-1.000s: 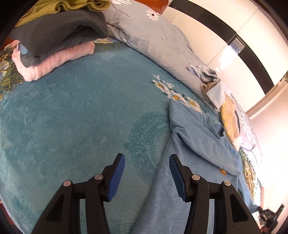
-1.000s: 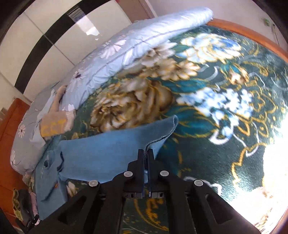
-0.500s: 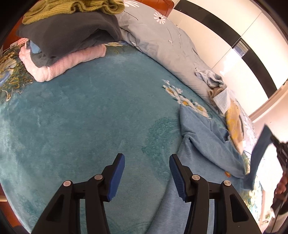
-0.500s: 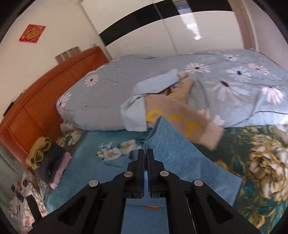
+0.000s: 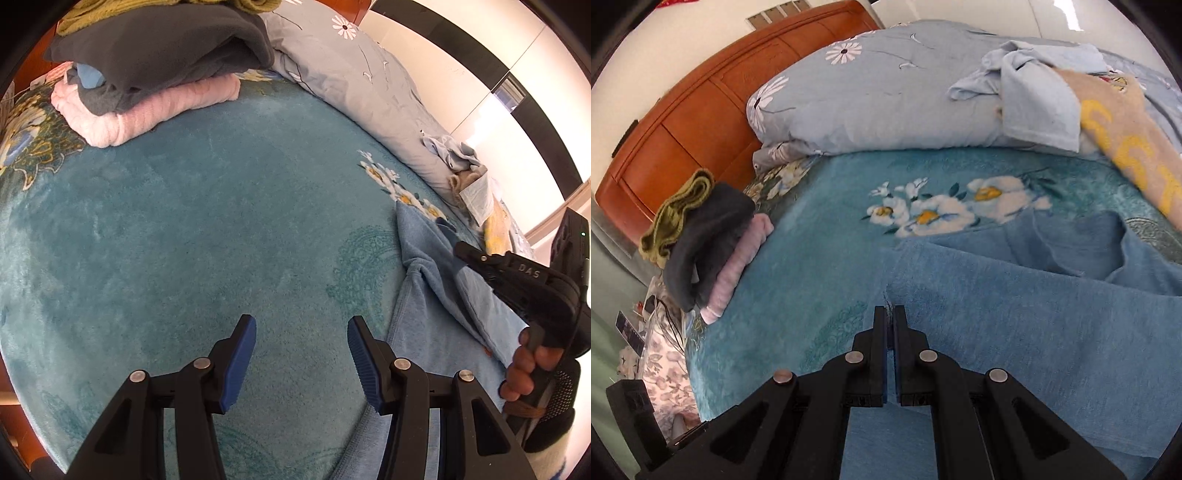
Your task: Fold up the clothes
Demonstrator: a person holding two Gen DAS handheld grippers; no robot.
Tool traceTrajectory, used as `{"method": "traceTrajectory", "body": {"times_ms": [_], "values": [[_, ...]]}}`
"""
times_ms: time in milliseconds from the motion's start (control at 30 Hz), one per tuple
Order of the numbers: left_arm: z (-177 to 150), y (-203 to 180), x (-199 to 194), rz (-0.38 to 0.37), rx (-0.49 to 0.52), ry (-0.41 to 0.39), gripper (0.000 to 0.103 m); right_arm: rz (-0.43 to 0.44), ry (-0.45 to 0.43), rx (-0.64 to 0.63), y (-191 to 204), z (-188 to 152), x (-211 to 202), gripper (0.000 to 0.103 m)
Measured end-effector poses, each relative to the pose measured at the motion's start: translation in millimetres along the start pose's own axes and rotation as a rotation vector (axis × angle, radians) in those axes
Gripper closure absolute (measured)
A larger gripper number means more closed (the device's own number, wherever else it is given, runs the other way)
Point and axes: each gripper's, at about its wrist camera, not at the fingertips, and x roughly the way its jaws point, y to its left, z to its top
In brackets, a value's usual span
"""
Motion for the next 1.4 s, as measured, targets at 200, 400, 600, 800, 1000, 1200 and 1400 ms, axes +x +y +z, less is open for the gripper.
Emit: {"method": "traceTrajectory", "body": {"times_ms": [200,400,600,800,1000,1200,1400], "values": [[-4,-2,7,0.008,0.008,0.019,0.047,-0.005,0.047,-0.056,17,-11,21,0.099],[0,-20,15,0.014,0.049,0.028,0.047,0.093,0.1,-0.033,10,-15,22,0.074],[18,-67,25,-0.007,0.146,0.024,0.047,0.079,0.007,-0.039,-30,-14,-45,0.062],[38,-134,39,-0.148,0.264,0.032,0.044,-0.135,-0.161,0.168,-142,-8,-136,0.062],[40,-185,81,-0.159,0.41,0.088,0.042,-0.149,-0.14,0.249,-188,-15,-147,0.062],[38,-165,104,-0.099,0.37,0.148,0.042,-0.168,-0.131,0.214,-197,-18,-140,0.062],[41,-166,111,-0.094,0.392,0.176,0.042,-0.162,-0.079,0.309,-224,-30,-118,0.062]]}}
